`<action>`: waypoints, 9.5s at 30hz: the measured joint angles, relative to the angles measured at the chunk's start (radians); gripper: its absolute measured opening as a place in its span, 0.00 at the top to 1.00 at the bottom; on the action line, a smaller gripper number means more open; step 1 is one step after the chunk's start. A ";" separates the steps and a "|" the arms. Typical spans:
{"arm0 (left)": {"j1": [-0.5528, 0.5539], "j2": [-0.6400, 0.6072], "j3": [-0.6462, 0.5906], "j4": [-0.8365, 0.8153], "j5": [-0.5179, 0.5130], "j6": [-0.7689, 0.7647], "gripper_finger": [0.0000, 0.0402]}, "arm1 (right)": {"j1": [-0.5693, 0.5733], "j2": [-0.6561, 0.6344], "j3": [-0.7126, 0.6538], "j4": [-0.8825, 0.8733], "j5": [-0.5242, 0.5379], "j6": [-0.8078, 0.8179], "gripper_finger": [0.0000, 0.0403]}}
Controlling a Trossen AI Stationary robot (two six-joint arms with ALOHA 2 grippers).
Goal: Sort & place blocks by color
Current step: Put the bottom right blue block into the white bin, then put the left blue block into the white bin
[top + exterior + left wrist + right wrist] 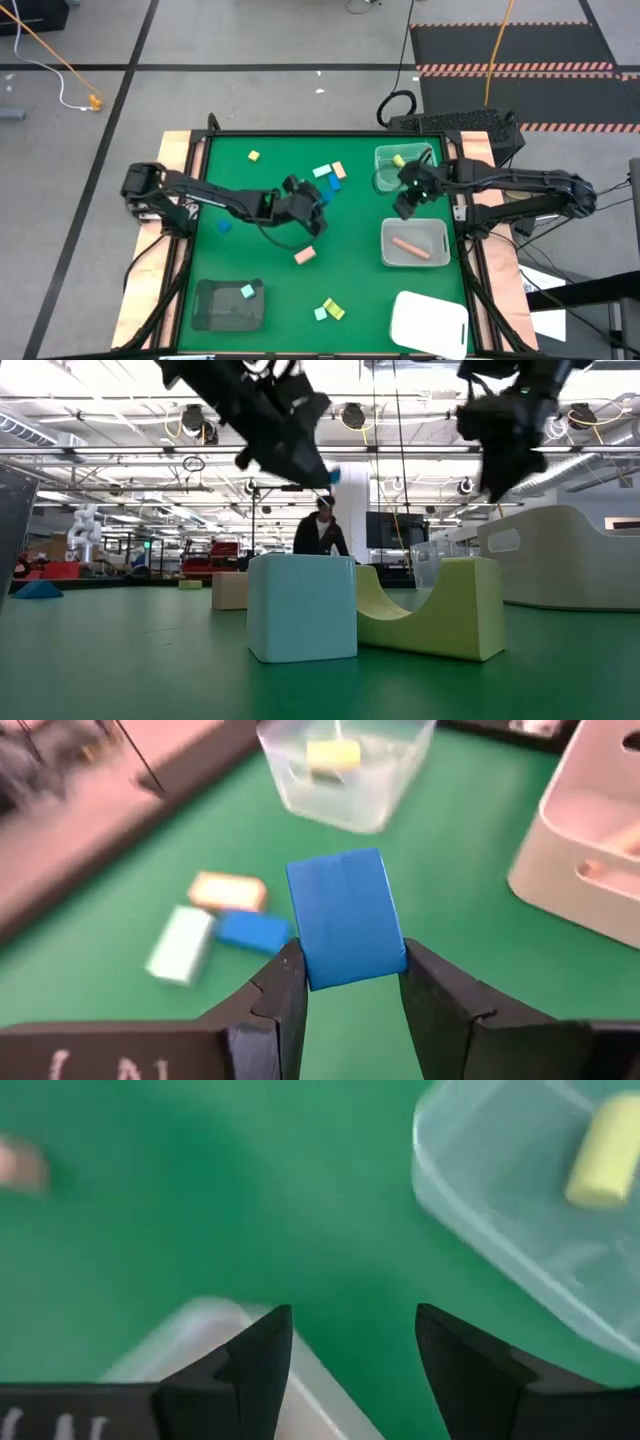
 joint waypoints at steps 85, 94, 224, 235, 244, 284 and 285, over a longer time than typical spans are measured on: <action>0.092 -0.075 0.000 -0.271 -0.042 -0.133 0.40 | -0.153 0.058 0.001 0.678 -0.507 0.218 0.82; 0.138 -0.075 0.000 -0.605 -0.026 -0.396 0.44 | -0.022 -0.117 0.001 0.147 -0.721 0.233 0.82; 0.092 -0.319 -0.484 -0.852 0.413 -0.914 0.68 | 0.782 0.184 0.000 0.560 -0.191 0.200 0.54; 0.091 -0.532 -0.317 -0.523 0.329 -0.729 0.68 | 0.639 0.171 0.000 0.577 -0.188 0.218 0.54; 0.091 -0.580 -0.309 0.008 0.333 -0.569 0.68 | 0.460 0.171 0.000 0.583 -0.181 -0.058 0.54; 0.106 -0.254 -0.308 0.851 0.332 -0.730 0.68 | 0.197 0.320 0.000 1.491 0.146 -0.863 0.37; 0.104 -0.245 -0.308 0.855 0.331 -0.741 0.68 | 0.197 0.320 0.000 1.494 0.145 -0.863 0.37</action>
